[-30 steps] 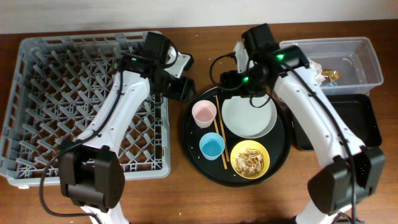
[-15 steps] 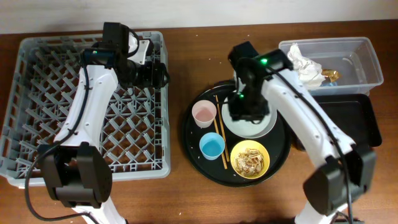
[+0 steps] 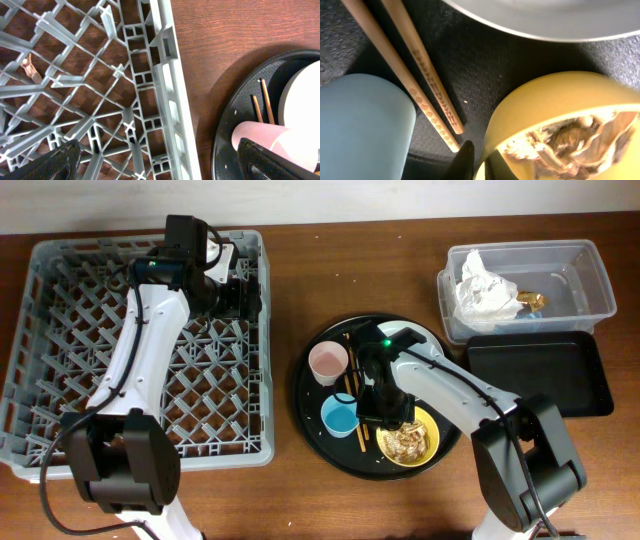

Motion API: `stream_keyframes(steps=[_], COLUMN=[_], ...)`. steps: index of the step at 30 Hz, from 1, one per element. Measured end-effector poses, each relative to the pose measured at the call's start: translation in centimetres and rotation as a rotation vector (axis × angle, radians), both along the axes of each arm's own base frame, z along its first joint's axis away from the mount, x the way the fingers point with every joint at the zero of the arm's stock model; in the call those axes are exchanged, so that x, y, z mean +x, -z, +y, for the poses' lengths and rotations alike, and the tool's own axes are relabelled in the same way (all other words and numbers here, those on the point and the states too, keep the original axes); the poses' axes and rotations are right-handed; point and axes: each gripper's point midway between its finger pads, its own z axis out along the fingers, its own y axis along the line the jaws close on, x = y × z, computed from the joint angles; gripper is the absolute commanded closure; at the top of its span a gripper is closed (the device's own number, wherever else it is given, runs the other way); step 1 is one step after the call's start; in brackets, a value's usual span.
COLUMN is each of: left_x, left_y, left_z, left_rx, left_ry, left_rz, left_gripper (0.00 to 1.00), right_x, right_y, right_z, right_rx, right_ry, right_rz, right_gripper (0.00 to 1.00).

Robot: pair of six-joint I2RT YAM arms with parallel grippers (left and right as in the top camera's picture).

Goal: Sort waste into correct bins and load items into the dishwasher rack
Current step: 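Grasp the yellow bowl with the right gripper and carry it over the black tray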

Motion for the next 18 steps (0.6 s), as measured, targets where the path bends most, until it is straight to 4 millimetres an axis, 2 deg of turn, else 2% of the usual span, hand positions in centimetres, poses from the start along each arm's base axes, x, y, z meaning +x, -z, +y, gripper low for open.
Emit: stream_keyframes(steps=[4,6,8,9,11,13,14,15,18], left_x=[0.0,0.0,0.0,0.0,0.0,0.0,0.0,0.0,0.0], left_y=[0.0,0.0,0.0,0.0,0.0,0.0,0.0,0.0,0.0], left_z=[0.0,0.0,0.1,0.1,0.1,0.1,0.1,0.1,0.1], left_rx=[0.0,0.001,0.005,0.007,0.007,0.007,0.007,0.007,0.007], left_ry=[0.0,0.0,-0.002,-0.003,-0.003,-0.003,-0.003,-0.003,-0.003], left_rz=[0.0,0.0,0.0,-0.001,-0.001,-0.001,-0.001,-0.001,-0.001], left_gripper=[0.01,0.01,0.01,0.01,0.01,0.01,0.01,0.01,0.01], right_x=[-0.9,-1.7,-0.7,0.9,2.5,4.0,5.0,5.4,6.4], right_y=[-0.2,-1.2,-4.3,-6.6,-9.5,-11.2,-11.4,-11.7,-14.1], right_z=[-0.4,-0.9,-0.5,-0.1,-0.6,-2.8,-5.2,-6.3,-12.3], right_rx=[-0.019,-0.041,-0.027,0.003,0.022,0.011,0.014,0.013,0.022], right_ry=[0.008,-0.008,-0.048,-0.064,-0.067,-0.044,-0.012,0.013,0.111], right_rz=[0.04,0.085,0.087,0.035,-0.012,-0.042,-0.054,-0.063,-0.157], right_gripper=[0.96,0.96,0.96,0.96,0.96,0.96,0.96,0.96,0.96])
